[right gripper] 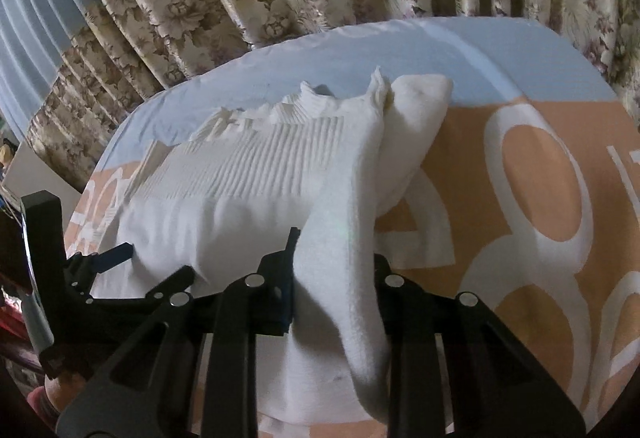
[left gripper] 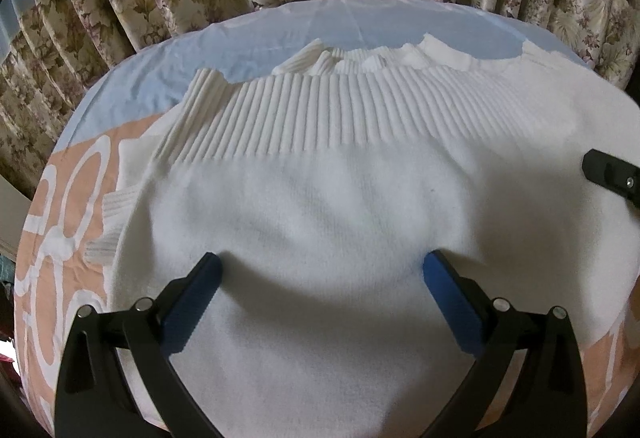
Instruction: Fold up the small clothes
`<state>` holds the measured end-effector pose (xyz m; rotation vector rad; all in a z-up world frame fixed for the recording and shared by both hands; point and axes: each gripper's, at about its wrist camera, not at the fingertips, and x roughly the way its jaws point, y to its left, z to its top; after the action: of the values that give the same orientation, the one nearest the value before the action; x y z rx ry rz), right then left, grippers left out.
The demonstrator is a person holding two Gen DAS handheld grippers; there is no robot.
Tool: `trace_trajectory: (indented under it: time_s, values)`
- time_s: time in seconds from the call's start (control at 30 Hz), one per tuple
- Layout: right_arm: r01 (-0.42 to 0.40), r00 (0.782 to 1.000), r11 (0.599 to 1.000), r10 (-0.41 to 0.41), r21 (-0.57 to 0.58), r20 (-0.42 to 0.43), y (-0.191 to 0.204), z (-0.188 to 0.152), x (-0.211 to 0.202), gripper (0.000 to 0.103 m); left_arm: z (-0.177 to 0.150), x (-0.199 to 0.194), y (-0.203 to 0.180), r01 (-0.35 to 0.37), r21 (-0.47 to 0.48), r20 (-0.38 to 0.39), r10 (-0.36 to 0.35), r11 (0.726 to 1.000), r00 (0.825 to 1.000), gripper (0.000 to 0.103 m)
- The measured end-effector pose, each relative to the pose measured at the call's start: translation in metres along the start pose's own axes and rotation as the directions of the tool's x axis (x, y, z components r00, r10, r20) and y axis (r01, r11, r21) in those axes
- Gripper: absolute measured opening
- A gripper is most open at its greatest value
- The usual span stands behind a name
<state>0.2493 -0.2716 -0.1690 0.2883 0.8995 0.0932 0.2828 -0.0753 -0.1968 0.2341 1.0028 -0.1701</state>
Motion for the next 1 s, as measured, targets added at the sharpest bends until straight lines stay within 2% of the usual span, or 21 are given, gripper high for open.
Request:
trace_trajectory:
  time_s: [0.17,0.27,0.33,0.43,0.63,0.73,0.83,0.93,1.0]
  values:
    - [0.025,1.0,1.0,-0.025,-0.017,0.015,0.016,-0.002,-0.002,0.023,0.002,-0.001,-0.004,-0.008,0.039,0.009,0.008,0.999,1.0,0.102]
    - [0.034,0.999,0.999,-0.034,-0.018,0.021,0.03,0.003,-0.002,0.022,0.004,-0.005,0.006,0.029,0.03,0.004,-0.029,0.999,1.0,0.102]
    - [0.027,0.999,0.999,-0.026,-0.018,0.031,0.042,0.007,-0.005,0.022,0.002,-0.016,0.02,0.024,0.027,0.023,-0.025,0.999,0.999,0.102]
    - [0.01,0.999,0.999,-0.008,-0.041,0.049,0.069,0.014,-0.009,0.022,-0.006,-0.04,0.067,0.01,0.005,0.063,-0.01,1.0,0.998,0.102]
    - [-0.022,0.998,0.985,0.03,-0.173,0.046,0.154,0.018,0.006,0.021,-0.026,-0.055,0.167,-0.117,-0.07,0.077,0.122,0.991,0.99,0.102]
    - [-0.024,1.0,0.96,0.025,-0.278,0.0,0.212,0.011,0.029,0.021,-0.038,-0.053,0.208,-0.19,-0.1,0.058,0.197,0.977,0.979,0.102]
    - [-0.003,0.999,0.934,-0.017,-0.357,-0.052,0.256,-0.004,0.055,0.021,-0.048,-0.048,0.232,-0.274,-0.103,0.033,0.278,0.956,0.96,0.102]
    - [0.059,0.991,0.882,-0.107,-0.468,-0.078,0.292,-0.03,0.086,0.021,-0.057,-0.048,0.245,-0.26,-0.132,0.016,0.264,0.957,0.964,0.102]
    - [0.116,0.984,0.85,-0.169,-0.514,-0.058,0.299,-0.043,0.096,0.021,-0.061,-0.048,0.249,-0.239,-0.145,0.016,0.244,0.96,0.97,0.102]
